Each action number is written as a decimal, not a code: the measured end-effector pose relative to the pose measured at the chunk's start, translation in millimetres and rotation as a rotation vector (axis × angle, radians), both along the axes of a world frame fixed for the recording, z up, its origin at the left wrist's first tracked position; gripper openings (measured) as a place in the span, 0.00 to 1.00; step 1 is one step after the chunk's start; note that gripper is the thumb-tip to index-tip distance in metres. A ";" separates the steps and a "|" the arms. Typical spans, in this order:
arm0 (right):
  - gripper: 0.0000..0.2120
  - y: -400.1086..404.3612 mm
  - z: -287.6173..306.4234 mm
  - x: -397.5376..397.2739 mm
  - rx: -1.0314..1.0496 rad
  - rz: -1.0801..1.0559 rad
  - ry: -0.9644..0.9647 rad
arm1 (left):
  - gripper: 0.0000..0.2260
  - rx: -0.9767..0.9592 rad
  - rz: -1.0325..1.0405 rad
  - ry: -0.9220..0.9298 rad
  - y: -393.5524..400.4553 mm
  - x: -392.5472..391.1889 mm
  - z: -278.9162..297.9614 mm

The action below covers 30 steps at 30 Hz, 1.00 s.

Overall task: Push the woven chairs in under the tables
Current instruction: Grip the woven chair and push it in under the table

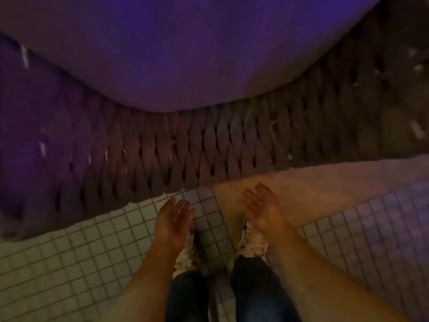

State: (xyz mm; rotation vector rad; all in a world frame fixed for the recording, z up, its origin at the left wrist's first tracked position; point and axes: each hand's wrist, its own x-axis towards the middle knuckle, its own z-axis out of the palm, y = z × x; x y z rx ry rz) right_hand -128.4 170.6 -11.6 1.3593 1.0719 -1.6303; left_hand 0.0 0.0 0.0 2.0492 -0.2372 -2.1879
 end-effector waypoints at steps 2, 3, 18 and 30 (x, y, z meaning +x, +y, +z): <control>0.11 -4.6 -25.8 -4.9 0.038 0.025 0.030 | 0.06 -0.021 -0.059 -0.040 -3.9 5.1 -29.8; 0.08 -5.5 -38.9 -10.1 0.066 0.008 0.044 | 0.04 -0.017 -0.070 -0.025 -6.7 6.2 -46.9; 0.11 -2.1 -77.1 -56.2 0.178 -0.028 0.264 | 0.20 -0.129 -0.123 0.109 -25.1 -11.6 -101.1; 0.11 40.0 135.4 7.6 0.230 0.045 0.147 | 0.24 -0.061 -0.189 -0.028 2.5 48.3 124.0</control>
